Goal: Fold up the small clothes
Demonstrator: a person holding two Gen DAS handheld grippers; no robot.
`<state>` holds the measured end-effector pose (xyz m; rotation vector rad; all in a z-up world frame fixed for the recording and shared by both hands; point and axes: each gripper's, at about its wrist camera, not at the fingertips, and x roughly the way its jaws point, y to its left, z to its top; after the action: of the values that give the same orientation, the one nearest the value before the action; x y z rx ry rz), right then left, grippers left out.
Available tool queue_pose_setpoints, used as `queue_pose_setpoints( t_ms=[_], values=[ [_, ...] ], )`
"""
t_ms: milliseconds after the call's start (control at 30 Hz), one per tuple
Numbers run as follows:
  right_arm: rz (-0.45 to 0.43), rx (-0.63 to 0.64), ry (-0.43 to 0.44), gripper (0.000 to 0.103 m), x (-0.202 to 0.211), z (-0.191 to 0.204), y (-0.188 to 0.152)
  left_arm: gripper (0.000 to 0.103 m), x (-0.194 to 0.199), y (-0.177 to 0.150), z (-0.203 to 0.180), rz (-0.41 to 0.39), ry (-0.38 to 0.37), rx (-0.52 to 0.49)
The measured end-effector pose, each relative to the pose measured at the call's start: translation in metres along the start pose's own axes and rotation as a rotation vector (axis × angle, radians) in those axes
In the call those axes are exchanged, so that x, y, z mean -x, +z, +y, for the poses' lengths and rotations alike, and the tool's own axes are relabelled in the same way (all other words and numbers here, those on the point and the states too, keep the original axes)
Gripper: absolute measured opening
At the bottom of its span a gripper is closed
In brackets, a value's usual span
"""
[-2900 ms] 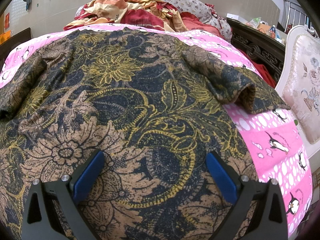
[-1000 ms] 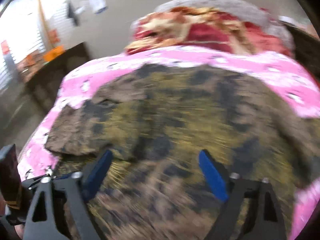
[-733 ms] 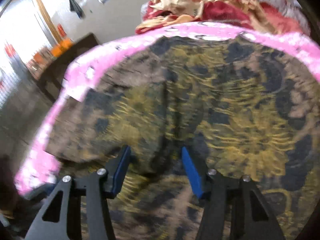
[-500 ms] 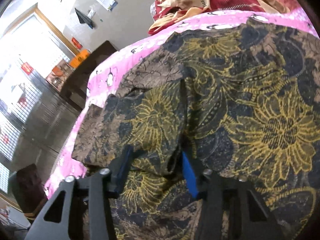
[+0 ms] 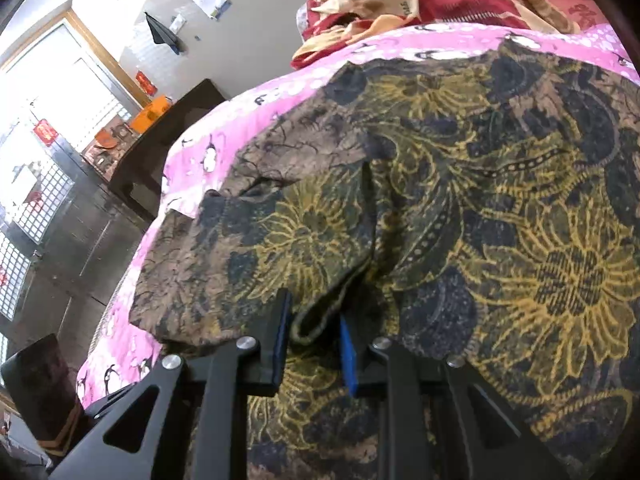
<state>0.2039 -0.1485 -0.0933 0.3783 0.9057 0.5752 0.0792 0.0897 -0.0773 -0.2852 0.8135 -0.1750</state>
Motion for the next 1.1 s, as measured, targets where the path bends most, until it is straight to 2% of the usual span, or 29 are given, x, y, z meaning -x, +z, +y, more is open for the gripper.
queue_pose_setpoints(
  t_ms=[100,133,167,333,433,633,733,867,1000,1100],
  values=[
    [-0.007,-0.039,-0.027,0.021,-0.004,-0.006,0.002,0.005,0.000,0.000,0.000,0.002,0.002,-0.002],
    [-0.008,-0.036,-0.023,0.008,-0.005,-0.004,0.002,0.005,0.000,0.000,0.000,0.002,0.002,-0.003],
    [-0.012,-0.026,-0.015,0.006,-0.004,-0.003,0.003,0.005,-0.002,0.001,-0.001,0.003,0.003,-0.003],
    [-0.130,-0.008,-0.026,0.005,0.039,0.002,0.004,0.005,-0.002,0.001,0.000,0.005,0.000,0.000],
    [-0.174,-0.037,-0.106,0.005,0.078,-0.020,0.000,0.005,-0.002,0.001,0.000,0.005,0.002,-0.003],
    [-0.126,-0.152,-0.377,0.005,0.144,-0.112,-0.023,0.005,-0.002,0.002,-0.001,0.005,0.006,-0.009],
    [-0.110,-0.187,-0.412,0.005,0.168,-0.141,-0.035,0.005,-0.002,0.002,-0.001,0.008,0.008,-0.008],
    [-0.081,-0.148,-0.439,0.005,0.164,-0.130,-0.042,0.005,-0.003,0.002,-0.001,0.010,0.007,-0.009],
    [-0.087,-0.166,-0.437,0.005,0.164,-0.130,-0.043,0.005,-0.002,0.002,0.001,0.009,-0.010,0.006],
    [-0.115,-0.163,-0.487,0.005,0.170,-0.124,-0.045,0.005,-0.002,0.001,0.005,0.007,-0.036,0.031]
  ],
)
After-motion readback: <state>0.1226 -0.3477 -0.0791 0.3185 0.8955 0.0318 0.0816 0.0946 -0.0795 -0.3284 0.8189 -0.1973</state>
